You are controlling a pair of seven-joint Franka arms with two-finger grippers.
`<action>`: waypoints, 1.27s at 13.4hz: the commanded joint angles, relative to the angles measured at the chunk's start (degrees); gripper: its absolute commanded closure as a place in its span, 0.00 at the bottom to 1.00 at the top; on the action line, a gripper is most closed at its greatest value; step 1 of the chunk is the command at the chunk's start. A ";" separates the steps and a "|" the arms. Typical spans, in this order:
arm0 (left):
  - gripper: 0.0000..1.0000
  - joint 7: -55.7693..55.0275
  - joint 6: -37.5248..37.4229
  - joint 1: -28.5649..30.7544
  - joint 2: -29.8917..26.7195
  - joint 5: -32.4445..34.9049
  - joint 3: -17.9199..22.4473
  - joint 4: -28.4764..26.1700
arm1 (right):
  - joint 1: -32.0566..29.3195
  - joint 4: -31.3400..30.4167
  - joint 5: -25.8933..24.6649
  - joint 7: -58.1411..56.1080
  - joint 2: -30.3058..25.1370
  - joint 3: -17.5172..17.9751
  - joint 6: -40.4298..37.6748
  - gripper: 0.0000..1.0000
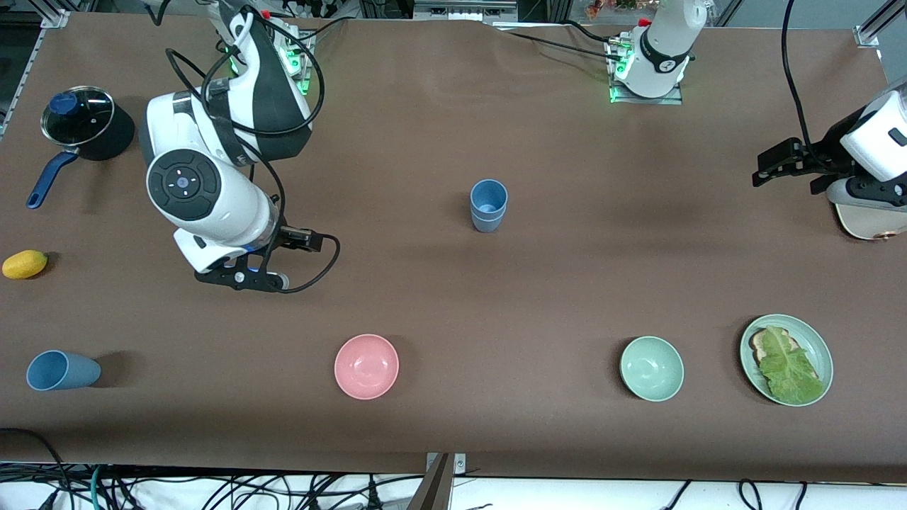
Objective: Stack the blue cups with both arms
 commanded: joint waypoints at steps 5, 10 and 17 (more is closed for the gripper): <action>0.00 0.03 -1.58 1.79 0.40 0.38 -0.32 1.61 | -11.35 1.26 0.68 -11.31 -1.33 -2.41 -1.62 0.00; 0.00 0.11 -1.58 1.87 0.40 0.47 -0.23 1.61 | -15.76 4.78 0.50 -15.19 -5.79 -3.37 -13.03 0.00; 0.00 0.20 -1.58 2.14 0.49 0.38 -0.23 1.61 | -15.24 2.94 0.59 -15.38 -8.71 -3.29 -12.44 0.00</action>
